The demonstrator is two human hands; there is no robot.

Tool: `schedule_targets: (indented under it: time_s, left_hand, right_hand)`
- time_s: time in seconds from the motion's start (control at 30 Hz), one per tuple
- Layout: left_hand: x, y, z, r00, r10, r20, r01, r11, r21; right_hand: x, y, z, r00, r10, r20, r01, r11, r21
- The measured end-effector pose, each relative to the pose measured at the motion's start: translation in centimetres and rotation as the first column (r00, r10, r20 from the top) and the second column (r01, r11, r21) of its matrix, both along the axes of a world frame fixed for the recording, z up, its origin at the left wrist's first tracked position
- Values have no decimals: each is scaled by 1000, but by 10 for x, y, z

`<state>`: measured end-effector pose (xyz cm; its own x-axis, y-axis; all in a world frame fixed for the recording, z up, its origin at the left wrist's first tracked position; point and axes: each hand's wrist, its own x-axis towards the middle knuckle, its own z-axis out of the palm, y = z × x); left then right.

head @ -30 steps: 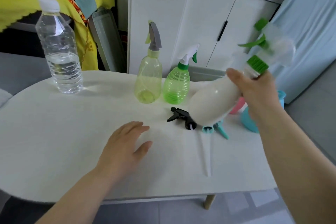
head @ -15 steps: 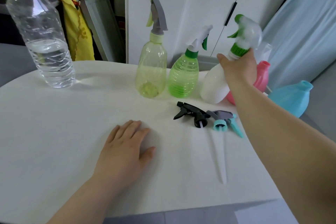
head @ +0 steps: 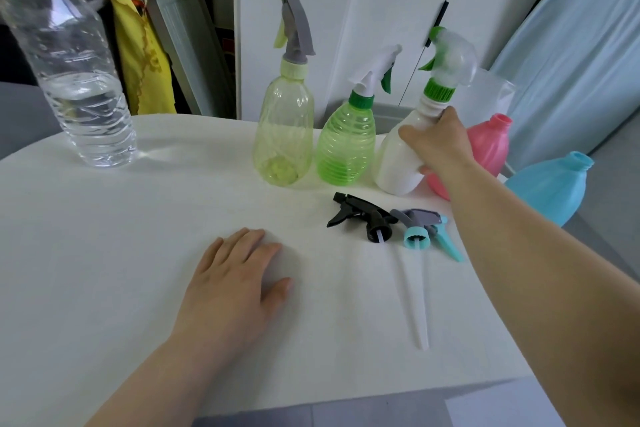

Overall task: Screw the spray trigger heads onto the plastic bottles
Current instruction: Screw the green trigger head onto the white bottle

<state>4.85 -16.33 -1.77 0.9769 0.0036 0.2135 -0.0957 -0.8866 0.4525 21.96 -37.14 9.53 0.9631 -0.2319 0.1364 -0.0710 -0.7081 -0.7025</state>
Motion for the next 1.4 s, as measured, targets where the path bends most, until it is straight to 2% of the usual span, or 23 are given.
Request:
schedule_targets:
  time_s: [0.4,0.63,0.77,0.87,0.93,1.0,1.07,1.13,1.2,1.27,1.33,1.4]
  left_hand:
    - [0,1,-1,1000,-2,5,2,1000,20]
    - [1,1,-1,1000,-5,3,5,1000,11]
    - [3,2,-2,1000,-5,0,5,1000,23]
    - [2,1,-1,1000,-10,-10,11,1000,20]
    - [2,1,-1,1000,-11,-5,11,1000,7]
    - [2,0,-1,1000,-4,3,4,1000,-8]
    - [2,-1,0,1000,2,10,-2,1000,-13]
    - [1,-1,1,1000,2,17,-2,1000,-13]
    - [0,-1,1,1000,0,24,1,1000,-15]
    - [0,-1,1,1000,1,31,0,1000,-23]
    - [0,-1,1,999,4,40,-3,1000,-29]
    - [1,-1,2,999,9,49,-7,999,-32]
  right_hand:
    - [3,0,-4,996,-65,59,72,987,-144]
    - [3,-3,-2,998,-53,26,57,982,-179]
    - [-4,-7,0,998,-63,31,66,994,-87]
    - [-19,-15,1,974,-136,179,139,990,-4]
    - [-36,-18,-1,939,-194,284,158,977,144]
    - [-55,-16,-10,955,-127,269,80,981,177]
    - [-72,-9,-22,987,57,148,-58,998,2]
    - [-82,1,-33,984,174,-47,-180,960,-214]
    - [-87,10,-43,962,171,-210,-244,885,-396]
    - [-87,17,-49,960,125,-248,-249,787,-564]
    - [-86,23,-52,965,92,-246,-234,729,-643]
    - [-84,28,-52,961,81,-265,-240,722,-649]
